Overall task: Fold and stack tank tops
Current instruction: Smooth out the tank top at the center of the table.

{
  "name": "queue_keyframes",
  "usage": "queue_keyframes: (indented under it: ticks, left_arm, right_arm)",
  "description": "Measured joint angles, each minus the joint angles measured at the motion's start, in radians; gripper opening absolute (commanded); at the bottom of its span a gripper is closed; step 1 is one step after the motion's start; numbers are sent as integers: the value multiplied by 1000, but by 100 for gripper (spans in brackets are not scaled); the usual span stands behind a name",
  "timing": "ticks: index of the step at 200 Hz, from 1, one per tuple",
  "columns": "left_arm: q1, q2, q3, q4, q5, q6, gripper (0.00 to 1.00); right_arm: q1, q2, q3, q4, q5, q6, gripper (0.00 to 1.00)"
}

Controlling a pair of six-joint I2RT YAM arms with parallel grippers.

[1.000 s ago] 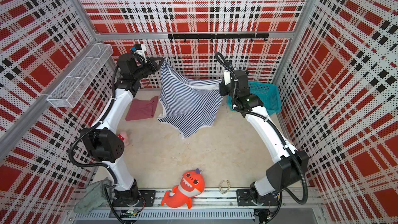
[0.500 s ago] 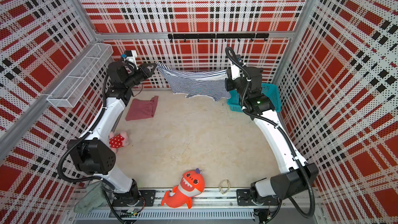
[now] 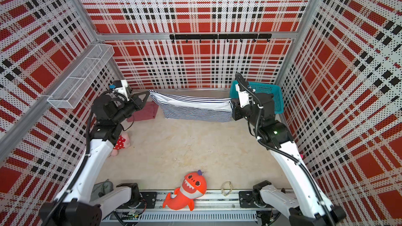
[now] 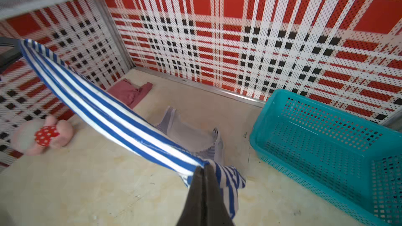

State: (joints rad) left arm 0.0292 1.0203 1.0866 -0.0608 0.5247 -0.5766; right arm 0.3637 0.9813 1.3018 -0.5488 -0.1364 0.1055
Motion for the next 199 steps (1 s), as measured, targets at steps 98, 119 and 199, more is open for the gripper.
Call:
queue_keyframes:
  ticks: [98, 119, 199]
  left_arm:
    - [51, -108, 392, -248, 20, 113, 0]
    - [55, -119, 405, -279, 23, 117, 0]
    - [71, -43, 138, -205, 30, 105, 0]
  right_arm:
    - [5, -148, 156, -154, -193, 74, 0]
    - [5, -159, 179, -163, -213, 82, 0]
    - [6, 59, 81, -83, -199, 119, 0]
